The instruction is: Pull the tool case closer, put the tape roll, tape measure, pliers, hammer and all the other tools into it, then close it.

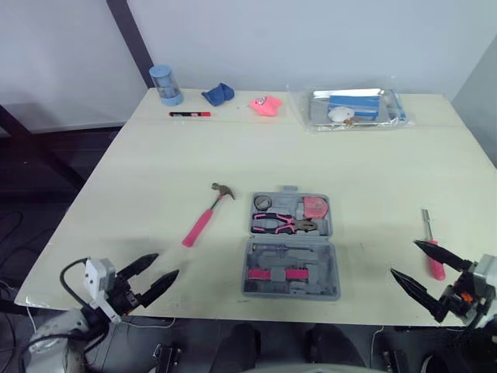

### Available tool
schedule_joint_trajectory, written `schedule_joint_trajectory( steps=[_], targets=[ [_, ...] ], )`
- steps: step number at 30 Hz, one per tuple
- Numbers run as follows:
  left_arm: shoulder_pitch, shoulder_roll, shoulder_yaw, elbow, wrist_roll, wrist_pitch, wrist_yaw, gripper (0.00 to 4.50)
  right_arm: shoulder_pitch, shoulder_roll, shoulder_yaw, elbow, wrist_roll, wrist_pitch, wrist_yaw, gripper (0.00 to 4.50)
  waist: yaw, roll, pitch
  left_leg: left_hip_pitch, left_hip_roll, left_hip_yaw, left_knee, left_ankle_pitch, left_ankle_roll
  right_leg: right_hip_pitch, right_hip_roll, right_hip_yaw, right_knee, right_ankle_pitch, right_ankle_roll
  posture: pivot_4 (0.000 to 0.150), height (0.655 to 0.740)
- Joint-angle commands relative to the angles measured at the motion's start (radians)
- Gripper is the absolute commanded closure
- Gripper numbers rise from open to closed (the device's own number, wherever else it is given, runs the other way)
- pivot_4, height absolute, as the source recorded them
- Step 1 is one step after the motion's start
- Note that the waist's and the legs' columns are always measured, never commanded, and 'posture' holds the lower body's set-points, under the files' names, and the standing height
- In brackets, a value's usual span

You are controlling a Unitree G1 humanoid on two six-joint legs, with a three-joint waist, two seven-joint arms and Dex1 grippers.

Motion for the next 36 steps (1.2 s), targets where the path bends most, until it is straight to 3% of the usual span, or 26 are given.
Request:
schedule_joint_trajectory(
  steps=[1,15,27,36],
  targets=[
    [-0.016,0.038,0.026,0.001,-0.036,0.019,-0.045,0.08,-0.021,-0.031,0.006,-0.08,0.039,0.041,-0.006,0.0,-0.002,0.0,0.0,0.0,0.0,0.0,0.0,0.0,0.0,0.0,0.0,0.0,0.0,0.0,0.0,0.15,0.74],
    [-0.109,0.103,-0.033,-0.021,-0.026,0.108,-0.101,0.08,-0.153,-0.133,0.042,-0.103,0.081,0.154,0.027,0.0,-0.002,0.0,0.0,0.0,0.0,0.0,0.0,0.0,0.0,0.0,0.001,-0.001,0.0,0.0,0.0,0.15,0.74],
    [-0.038,0.121,-0.121,-0.354,-0.052,0.209,-0.129,0.08,-0.081,-0.139,-0.036,-0.106,0.076,0.221,-0.032,0.0,0.0,-0.001,0.001,-0.001,0.0,0.0,0.0,0.0,0.0,0.0,0.0,0.0,0.0,0.0,0.0,0.15,0.74],
    [-0.162,0.155,-0.224,-0.619,-0.116,0.425,-0.009,0.08,-0.003,-0.129,-0.127,-0.085,0.046,0.266,-0.1,0.0,0.0,0.0,0.001,-0.001,0.0,-0.001,0.0,0.0,0.0,0.0,0.001,0.001,0.0,0.0,0.0,0.15,0.74]
  ],
)
